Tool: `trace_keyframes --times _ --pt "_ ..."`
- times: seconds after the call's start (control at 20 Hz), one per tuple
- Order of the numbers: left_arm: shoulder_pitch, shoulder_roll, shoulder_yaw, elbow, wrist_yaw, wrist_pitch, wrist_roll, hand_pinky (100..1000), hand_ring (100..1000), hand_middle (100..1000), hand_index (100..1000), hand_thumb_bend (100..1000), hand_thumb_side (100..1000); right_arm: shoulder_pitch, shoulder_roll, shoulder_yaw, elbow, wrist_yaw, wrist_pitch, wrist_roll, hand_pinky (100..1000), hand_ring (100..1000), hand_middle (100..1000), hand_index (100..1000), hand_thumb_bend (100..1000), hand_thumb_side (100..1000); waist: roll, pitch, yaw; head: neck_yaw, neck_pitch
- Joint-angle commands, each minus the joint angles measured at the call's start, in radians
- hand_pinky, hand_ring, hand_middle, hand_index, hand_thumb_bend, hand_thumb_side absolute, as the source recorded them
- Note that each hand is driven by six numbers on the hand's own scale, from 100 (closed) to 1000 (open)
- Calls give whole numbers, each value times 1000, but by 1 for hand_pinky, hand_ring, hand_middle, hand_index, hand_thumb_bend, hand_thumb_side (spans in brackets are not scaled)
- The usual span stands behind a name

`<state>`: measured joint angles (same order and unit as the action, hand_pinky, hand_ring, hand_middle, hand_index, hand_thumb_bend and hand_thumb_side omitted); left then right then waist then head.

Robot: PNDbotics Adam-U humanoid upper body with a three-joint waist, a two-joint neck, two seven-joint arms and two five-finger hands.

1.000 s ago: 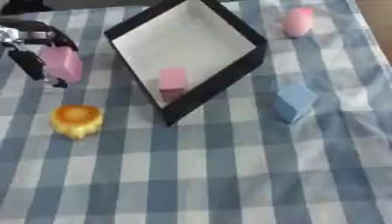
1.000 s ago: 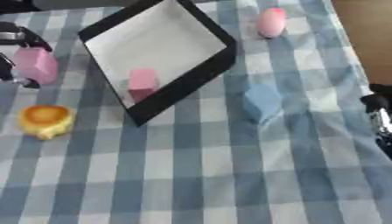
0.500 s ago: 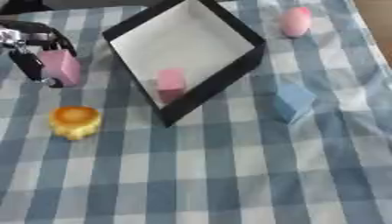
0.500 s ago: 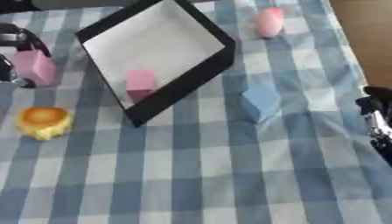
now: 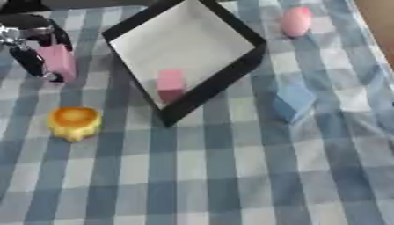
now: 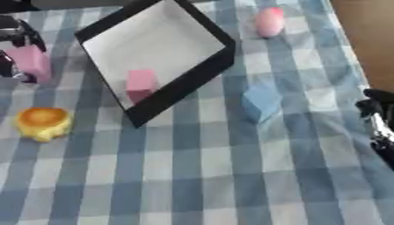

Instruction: Pick up objects on the table and place them in the box.

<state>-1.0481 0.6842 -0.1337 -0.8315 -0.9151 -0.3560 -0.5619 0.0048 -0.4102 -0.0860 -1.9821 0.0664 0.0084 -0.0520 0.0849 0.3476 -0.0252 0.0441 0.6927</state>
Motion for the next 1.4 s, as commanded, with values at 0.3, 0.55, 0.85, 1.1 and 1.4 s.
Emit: trace_keyframes --times 0.3,0.55,0.85,1.1,1.4 --pt "-50 64 -24 -139 98 -26 -48 659 506 571 728 546 100 13 -41 -12 -18 -12 -13 -3 841 778 639 797 100 610 13 -45 8 -15 24" --pt "-129 39 -61 -240 235 -41 -102 663 501 558 730 479 100 17 -61 -12 -18 -33 -27 -2 841 779 640 798 100 593 14 -63 6 -20 38" --pt "-222 -29 -125 -311 358 -26 -181 661 503 560 731 462 100 4 -86 -14 -18 -75 -42 -1 841 780 642 799 100 579 17 -78 -7 -6 50" --pt "-237 -96 -156 -283 312 -16 -174 665 518 570 733 476 100 -13 -97 -18 -18 -107 -42 -12 840 779 641 799 100 577 24 -83 -31 23 40" --pt "-214 -174 -141 -188 197 -19 -112 690 545 588 747 457 100 -42 -104 -16 -18 -139 -44 -7 840 779 641 799 100 579 31 -78 -67 53 33"
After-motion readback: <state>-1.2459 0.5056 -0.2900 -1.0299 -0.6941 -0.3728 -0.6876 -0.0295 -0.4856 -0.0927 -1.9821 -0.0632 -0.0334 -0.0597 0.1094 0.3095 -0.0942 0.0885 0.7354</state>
